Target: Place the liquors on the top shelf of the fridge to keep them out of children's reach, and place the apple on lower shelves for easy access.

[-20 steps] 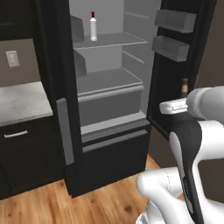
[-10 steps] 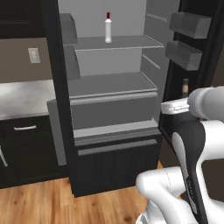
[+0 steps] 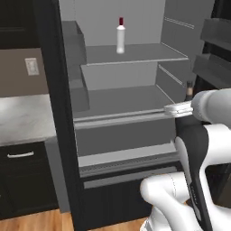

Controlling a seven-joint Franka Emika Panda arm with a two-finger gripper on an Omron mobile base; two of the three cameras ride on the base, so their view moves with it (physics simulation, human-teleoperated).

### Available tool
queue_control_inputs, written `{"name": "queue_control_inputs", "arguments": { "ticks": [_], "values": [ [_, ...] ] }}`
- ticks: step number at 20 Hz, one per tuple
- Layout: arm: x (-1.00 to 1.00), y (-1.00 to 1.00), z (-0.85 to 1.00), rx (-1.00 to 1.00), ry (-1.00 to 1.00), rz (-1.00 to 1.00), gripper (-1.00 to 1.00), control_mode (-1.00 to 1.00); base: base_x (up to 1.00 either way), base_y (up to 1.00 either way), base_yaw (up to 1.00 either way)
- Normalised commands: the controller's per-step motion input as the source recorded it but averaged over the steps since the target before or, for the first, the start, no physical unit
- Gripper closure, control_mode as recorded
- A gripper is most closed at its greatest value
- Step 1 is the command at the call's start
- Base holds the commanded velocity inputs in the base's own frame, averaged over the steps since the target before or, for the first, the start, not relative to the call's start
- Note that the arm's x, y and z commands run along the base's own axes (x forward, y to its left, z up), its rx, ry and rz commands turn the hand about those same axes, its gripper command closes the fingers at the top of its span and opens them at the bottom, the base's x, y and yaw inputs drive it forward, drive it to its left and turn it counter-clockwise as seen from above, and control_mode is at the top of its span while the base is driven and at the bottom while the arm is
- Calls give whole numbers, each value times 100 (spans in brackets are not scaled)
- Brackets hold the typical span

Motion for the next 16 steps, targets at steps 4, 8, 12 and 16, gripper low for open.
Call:
{"name": "queue_control_inputs", "arguments": {
  "ticks": [4,8,12,16],
  "values": [
    [0,0,0,0,0,0,100,100,90,0,0],
    [0,0,0,0,0,0,100,100,74,0,0],
    [0,0,0,0,0,0,100,100,51,0,0],
    [9,-15,26,0,-14,0,100,-100,0,0,0]
  ]
}}
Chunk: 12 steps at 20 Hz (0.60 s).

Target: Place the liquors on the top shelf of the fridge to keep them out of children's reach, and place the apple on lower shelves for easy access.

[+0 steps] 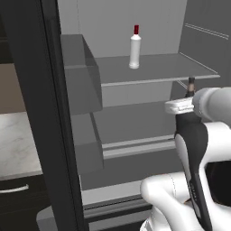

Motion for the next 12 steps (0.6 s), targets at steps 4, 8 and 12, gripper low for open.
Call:
{"name": "queue_control_inputs", "arguments": {
  "ticks": [4,8,12],
  "values": [
    [0,-14,73,0,-6,0,100,-100,0,0,0],
    [0,-3,95,0,-2,0,100,-100,0,0,0],
    [2,-7,48,0,-7,0,100,-100,0,0,0]
  ]
}}
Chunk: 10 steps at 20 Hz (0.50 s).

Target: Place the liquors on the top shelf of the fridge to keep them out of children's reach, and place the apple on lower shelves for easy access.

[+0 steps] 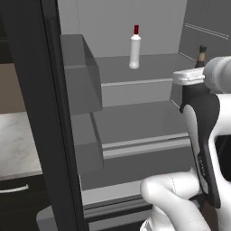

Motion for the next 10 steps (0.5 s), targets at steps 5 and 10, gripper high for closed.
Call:
{"name": "queue_control_inputs", "arguments": {
  "ticks": [5,10],
  "values": [
    [22,-20,8,0,-14,0,100,-100,0,0,0],
    [38,-25,0,0,-18,0,100,-100,0,0,0]
  ]
}}
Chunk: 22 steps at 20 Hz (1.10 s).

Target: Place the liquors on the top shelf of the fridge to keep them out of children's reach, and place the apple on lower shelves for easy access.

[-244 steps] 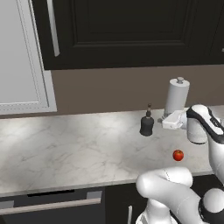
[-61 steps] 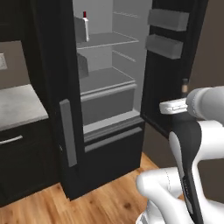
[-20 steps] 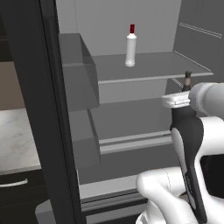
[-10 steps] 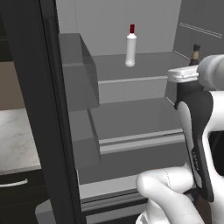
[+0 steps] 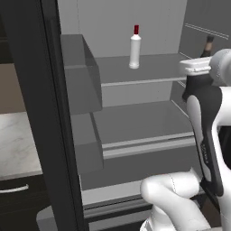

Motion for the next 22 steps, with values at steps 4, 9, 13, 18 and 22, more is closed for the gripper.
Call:
{"name": "queue_control_inputs", "arguments": {
  "ticks": [4,9,13,18,22],
  "values": [
    [47,-29,7,0,-9,0,100,-100,0,0,0],
    [51,-10,40,0,2,0,100,-100,0,0,0],
    [56,-6,43,0,7,0,100,-100,0,0,0],
    [56,-5,7,0,3,0,100,-100,0,0,0],
    [54,0,-3,0,0,0,100,-100,0,0,0]
  ]
}}
